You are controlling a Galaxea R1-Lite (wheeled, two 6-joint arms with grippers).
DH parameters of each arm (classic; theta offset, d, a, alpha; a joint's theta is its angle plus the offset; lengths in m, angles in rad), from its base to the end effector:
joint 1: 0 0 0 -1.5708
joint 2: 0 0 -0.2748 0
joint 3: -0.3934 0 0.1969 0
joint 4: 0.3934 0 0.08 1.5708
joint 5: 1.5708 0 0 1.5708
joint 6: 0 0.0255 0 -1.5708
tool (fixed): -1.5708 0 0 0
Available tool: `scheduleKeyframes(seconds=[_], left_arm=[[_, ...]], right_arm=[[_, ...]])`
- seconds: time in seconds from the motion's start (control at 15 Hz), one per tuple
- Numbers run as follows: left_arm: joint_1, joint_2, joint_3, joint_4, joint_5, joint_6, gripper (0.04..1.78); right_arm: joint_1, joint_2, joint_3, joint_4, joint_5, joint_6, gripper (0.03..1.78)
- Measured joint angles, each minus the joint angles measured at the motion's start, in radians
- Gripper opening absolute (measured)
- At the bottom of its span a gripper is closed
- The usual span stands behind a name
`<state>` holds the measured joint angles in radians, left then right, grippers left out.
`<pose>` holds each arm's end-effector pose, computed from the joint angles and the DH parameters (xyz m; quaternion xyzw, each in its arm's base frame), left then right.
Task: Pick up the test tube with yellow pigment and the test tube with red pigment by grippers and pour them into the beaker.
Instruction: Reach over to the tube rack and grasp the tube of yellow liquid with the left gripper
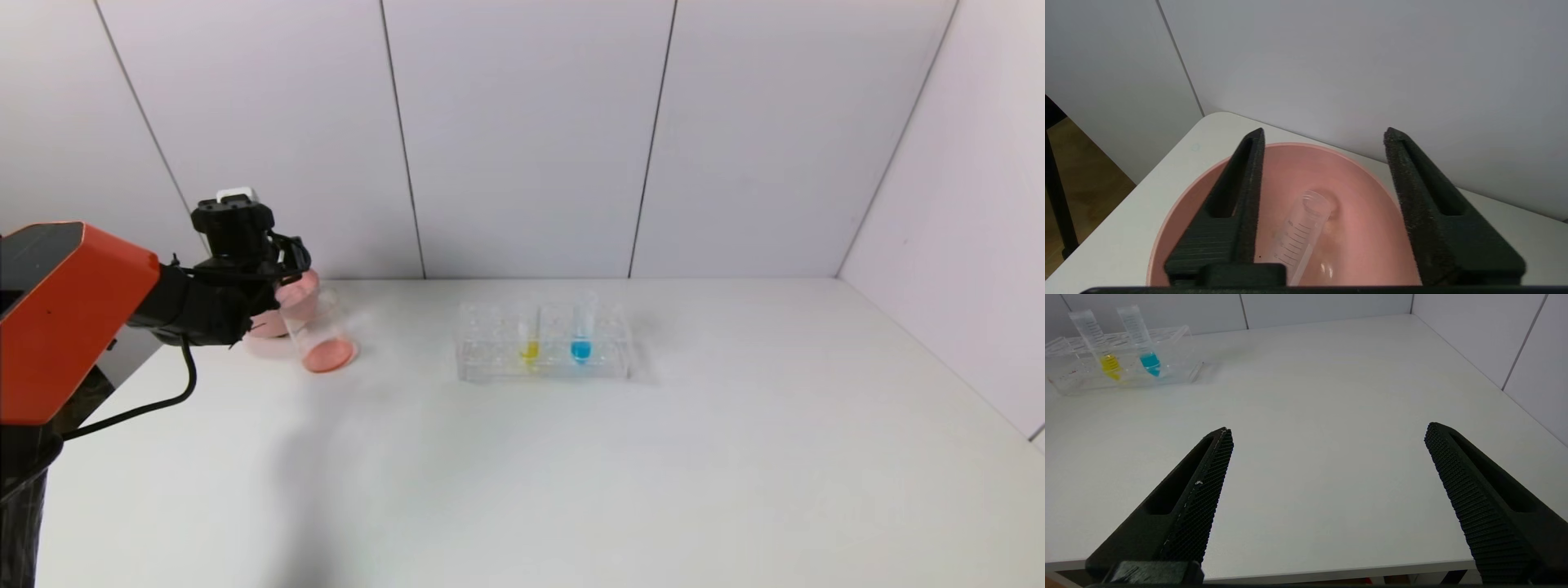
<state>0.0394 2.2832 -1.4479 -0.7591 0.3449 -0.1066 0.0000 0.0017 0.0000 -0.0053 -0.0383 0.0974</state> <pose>0.4606 0.0268 0.1158 -0.0465 0.0274 0.1926 0.9798 0.0127 -0.0010 0.0760 0.0487 -0.0027 -0.0190 0.9986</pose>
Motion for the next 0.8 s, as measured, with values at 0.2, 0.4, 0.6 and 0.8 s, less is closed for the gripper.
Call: scheduleKeyframes(seconds=[0.2,0.4,0.6,0.8], left_arm=[[-0.003,-0.038,0.021,0.003,0.007,0.000,1.56],[-0.014,-0.130,0.120,0.004,0.001,0.000,1.75],[-0.047,-0.277,0.288,-0.004,-0.018,-0.006,1.76],[-0.119,-0.454,0.491,-0.009,-0.093,-0.003,1.76]], right_arm=[[0.000,0.000,0.000,0.000,0.000,0.000,1.71],[0.000,0.000,0.000,0.000,0.000,0.000,1.71],[0.000,0.000,0.000,0.000,0.000,-0.001,1.71],[0.000,0.000,0.000,0.000,0.000,0.000,1.71]])
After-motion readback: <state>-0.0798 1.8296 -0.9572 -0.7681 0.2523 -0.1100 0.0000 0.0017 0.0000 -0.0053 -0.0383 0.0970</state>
